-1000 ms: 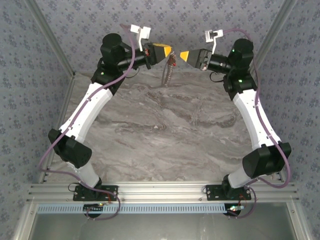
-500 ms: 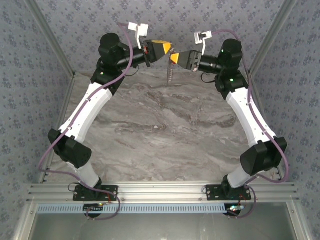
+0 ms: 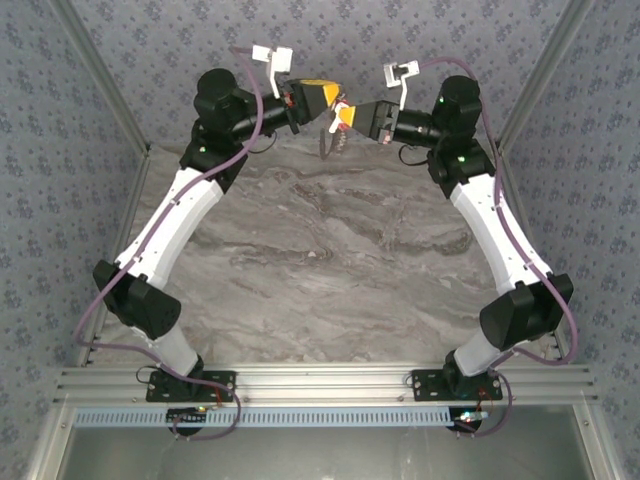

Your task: Put the keys on the keyring

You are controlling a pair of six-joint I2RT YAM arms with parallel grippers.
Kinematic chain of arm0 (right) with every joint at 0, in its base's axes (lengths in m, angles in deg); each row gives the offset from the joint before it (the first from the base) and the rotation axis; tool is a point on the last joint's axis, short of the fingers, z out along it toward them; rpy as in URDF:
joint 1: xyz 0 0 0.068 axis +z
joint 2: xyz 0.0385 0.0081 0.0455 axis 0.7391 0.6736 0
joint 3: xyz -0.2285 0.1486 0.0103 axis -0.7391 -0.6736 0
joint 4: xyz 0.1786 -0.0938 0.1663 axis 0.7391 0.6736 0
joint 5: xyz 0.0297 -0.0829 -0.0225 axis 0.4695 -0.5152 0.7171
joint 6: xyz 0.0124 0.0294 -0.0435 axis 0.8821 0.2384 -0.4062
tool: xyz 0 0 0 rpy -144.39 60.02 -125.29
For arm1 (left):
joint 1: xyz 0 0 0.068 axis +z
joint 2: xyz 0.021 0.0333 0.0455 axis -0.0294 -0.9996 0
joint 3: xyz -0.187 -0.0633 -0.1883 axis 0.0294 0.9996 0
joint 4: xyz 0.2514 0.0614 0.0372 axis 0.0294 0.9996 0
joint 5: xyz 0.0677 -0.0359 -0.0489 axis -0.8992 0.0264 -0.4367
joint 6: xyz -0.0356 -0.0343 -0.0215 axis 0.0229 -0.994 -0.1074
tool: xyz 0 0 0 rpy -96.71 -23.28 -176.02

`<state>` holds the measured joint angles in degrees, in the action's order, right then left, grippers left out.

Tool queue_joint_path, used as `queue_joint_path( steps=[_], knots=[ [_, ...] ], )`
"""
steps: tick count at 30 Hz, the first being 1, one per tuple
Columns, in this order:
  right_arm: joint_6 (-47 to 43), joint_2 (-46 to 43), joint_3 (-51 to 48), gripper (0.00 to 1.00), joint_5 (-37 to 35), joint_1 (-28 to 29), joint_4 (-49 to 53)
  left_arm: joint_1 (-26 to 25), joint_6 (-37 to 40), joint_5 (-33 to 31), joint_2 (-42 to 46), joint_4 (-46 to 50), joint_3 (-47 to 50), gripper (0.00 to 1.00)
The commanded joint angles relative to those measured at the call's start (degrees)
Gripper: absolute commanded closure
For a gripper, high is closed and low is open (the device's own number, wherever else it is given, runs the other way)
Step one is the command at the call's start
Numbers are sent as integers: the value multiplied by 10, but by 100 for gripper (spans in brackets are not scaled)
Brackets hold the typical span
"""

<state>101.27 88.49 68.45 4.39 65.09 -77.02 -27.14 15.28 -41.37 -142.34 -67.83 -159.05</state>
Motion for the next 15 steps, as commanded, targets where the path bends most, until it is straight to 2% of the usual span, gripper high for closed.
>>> queue_joint_path(
  steps=[1,7,15],
  knots=[
    [-12,17,36,100,15,21,8,1,-10,-5,29,-50,4,100],
    [-15,36,61,100,16,43,16,1,-16,-8,40,-63,26,100],
    [1,46,71,100,21,44,4,0,-18,-20,57,-76,55,100]
  ],
)
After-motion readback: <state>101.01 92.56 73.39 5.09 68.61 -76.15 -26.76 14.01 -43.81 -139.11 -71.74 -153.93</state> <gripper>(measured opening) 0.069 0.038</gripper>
